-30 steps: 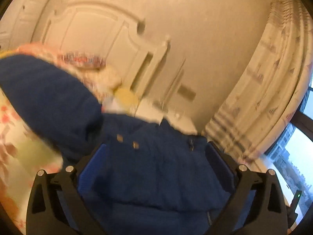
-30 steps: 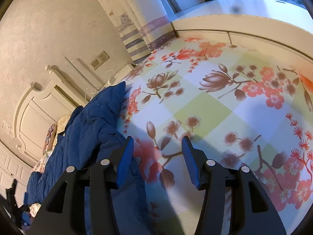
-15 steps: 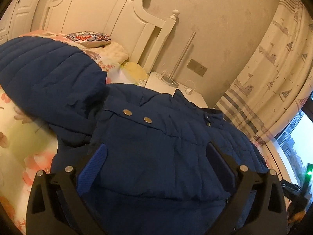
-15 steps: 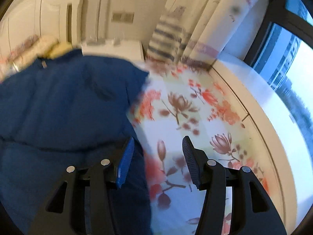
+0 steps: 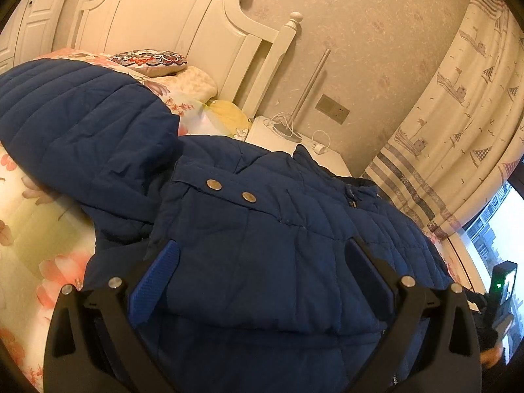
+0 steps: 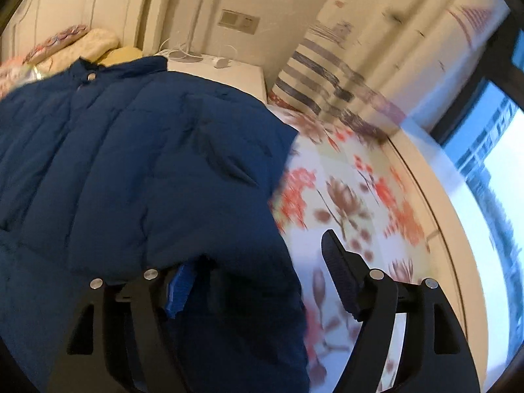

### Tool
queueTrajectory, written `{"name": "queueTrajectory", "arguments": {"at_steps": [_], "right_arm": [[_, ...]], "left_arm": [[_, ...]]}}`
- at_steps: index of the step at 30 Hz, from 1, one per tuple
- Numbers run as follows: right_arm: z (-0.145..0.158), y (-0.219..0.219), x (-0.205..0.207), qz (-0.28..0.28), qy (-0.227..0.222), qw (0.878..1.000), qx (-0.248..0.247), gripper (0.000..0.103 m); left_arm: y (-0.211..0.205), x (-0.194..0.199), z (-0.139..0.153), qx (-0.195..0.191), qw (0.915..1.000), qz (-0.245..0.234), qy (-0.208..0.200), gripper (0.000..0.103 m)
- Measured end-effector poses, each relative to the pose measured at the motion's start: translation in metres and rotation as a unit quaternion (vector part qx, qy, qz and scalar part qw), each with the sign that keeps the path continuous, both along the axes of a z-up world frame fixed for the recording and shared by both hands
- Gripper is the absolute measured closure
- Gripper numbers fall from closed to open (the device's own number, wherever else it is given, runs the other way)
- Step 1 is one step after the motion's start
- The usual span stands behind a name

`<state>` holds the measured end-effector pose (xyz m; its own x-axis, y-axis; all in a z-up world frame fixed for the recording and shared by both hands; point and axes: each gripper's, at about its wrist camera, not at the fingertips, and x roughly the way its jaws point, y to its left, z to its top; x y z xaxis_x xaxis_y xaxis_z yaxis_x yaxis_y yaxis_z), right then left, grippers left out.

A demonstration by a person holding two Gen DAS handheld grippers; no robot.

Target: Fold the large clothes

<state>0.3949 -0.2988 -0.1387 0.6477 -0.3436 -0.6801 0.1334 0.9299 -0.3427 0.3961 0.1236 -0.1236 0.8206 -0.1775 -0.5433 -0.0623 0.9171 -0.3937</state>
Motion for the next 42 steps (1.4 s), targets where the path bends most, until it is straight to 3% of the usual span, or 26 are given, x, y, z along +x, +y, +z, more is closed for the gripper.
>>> {"name": "queueTrajectory", "arguments": {"at_steps": [3,6,11,15,16,18,20,22,25,28,29,30,33,37,39,42], "right_arm": [[0.005,-0.037,-0.007,-0.057,-0.029,0.993,0.1,0.03],[0.002,-0.055,-0.009,-0.07,-0.027,0.982,0.173,0.03],[-0.001,-0.057,-0.007,-0.054,0.014,0.978,0.2,0.027],[0.015,-0.077,-0.044,-0.09,-0.013,0.96,0.266,0.021],[0.02,-0.077,-0.051,-0.087,-0.023,0.957,0.277,0.021],[0.045,-0.066,-0.068,-0.066,-0.084,0.962,0.251,0.022],[0.066,-0.044,-0.067,-0.012,-0.124,0.969,0.213,0.037],[0.078,-0.013,-0.051,0.042,-0.132,0.976,0.168,0.041],[0.066,0.01,-0.012,0.091,-0.087,0.975,0.184,0.047],[0.019,0.019,0.024,0.099,0.015,0.975,0.196,0.047],[0.005,0.017,0.03,0.102,0.037,0.975,0.193,0.047],[0.003,0.015,0.027,0.108,0.029,0.974,0.197,0.047],[0.018,0.01,0.029,0.091,0.042,0.972,0.212,0.048],[0.059,0.01,0.046,0.11,-0.032,0.968,0.222,0.047],[0.061,0.009,0.08,0.092,-0.04,0.976,0.191,0.047],[0.024,-0.003,0.128,0.047,0.026,0.98,0.192,0.047]], "left_arm": [[0.0,0.0,-0.001,-0.005,1.0,-0.005,0.001,0.003],[-0.003,0.003,-0.003,-0.003,0.9999,-0.01,0.012,0.003],[-0.005,0.004,-0.004,-0.002,0.9998,-0.009,0.016,0.003],[-0.004,-0.002,0.001,-0.006,0.9999,-0.011,-0.003,0.003],[-0.005,-0.008,0.007,-0.006,0.9995,-0.015,-0.028,0.003],[-0.007,-0.025,0.022,0.006,0.9956,-0.004,-0.093,0.003],[-0.011,-0.036,0.029,0.022,0.9907,0.003,-0.134,0.003],[-0.017,-0.027,0.024,0.03,0.9938,-0.013,-0.106,0.003],[-0.016,-0.003,0.008,0.008,0.9992,-0.029,-0.026,0.003],[-0.006,0.01,-0.007,-0.019,0.9993,-0.018,0.026,0.003],[-0.004,0.011,-0.007,-0.025,0.9992,-0.018,0.025,0.003],[-0.005,0.01,-0.007,-0.022,0.9993,-0.017,0.024,0.003],[-0.013,0.013,-0.009,0.007,0.9992,-0.015,0.036,0.002],[-0.014,0.016,-0.01,0.014,0.999,-0.015,0.04,0.002],[-0.011,0.014,-0.01,0.008,0.9991,-0.015,0.038,0.002],[-0.008,0.012,-0.01,-0.003,0.9993,-0.016,0.033,0.002]]}}
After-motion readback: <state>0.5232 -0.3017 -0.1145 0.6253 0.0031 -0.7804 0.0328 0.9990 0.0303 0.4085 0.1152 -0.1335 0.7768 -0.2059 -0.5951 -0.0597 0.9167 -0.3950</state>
